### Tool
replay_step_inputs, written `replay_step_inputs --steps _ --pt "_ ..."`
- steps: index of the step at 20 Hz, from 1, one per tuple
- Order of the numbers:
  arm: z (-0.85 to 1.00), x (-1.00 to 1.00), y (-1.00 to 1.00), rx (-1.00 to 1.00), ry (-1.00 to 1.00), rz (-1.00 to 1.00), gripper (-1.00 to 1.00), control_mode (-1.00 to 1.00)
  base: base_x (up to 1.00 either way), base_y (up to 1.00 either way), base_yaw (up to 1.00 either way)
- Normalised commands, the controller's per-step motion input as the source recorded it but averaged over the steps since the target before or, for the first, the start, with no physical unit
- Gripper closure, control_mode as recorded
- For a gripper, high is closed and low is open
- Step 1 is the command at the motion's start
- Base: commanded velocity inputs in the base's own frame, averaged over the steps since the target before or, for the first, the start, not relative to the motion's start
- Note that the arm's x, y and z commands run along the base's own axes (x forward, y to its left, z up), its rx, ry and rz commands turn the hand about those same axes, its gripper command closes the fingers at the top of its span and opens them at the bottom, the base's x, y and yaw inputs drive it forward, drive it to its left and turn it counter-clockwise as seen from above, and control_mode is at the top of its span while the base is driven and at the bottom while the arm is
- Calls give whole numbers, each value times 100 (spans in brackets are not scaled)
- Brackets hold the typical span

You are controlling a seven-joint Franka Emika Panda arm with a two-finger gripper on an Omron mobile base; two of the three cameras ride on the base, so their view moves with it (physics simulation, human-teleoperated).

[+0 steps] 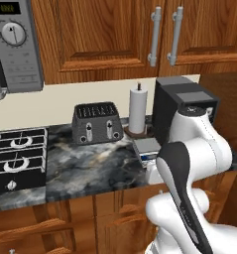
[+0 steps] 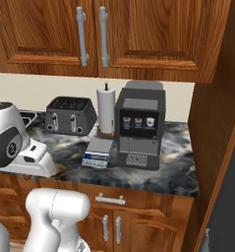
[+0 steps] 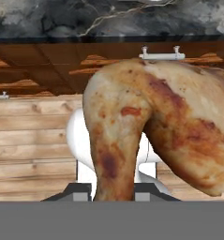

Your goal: Take the chicken drumstick from the fridge and place it on the digital scale on the counter by the fridge. Wait a few seconds for a reading, then move it to the plate on the dining counter.

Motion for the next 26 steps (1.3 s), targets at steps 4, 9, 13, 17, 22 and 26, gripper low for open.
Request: replay_step_inputs --steps 4,9,13,17,22,26 --pt "0 0 0 0 0 0 100 100 -100 0 -2" --pt "0 0 0 0 0 0 100 100 -100 -10 2" --pt "0 0 0 0 0 0 100 100 -100 -14 56" --pt "0 0 0 0 0 0 100 100 -97 -18 86" --pt "0 0 0 0 0 0 100 100 -100 -13 81" --pt "0 0 0 0 0 0 100 100 -100 -21 69"
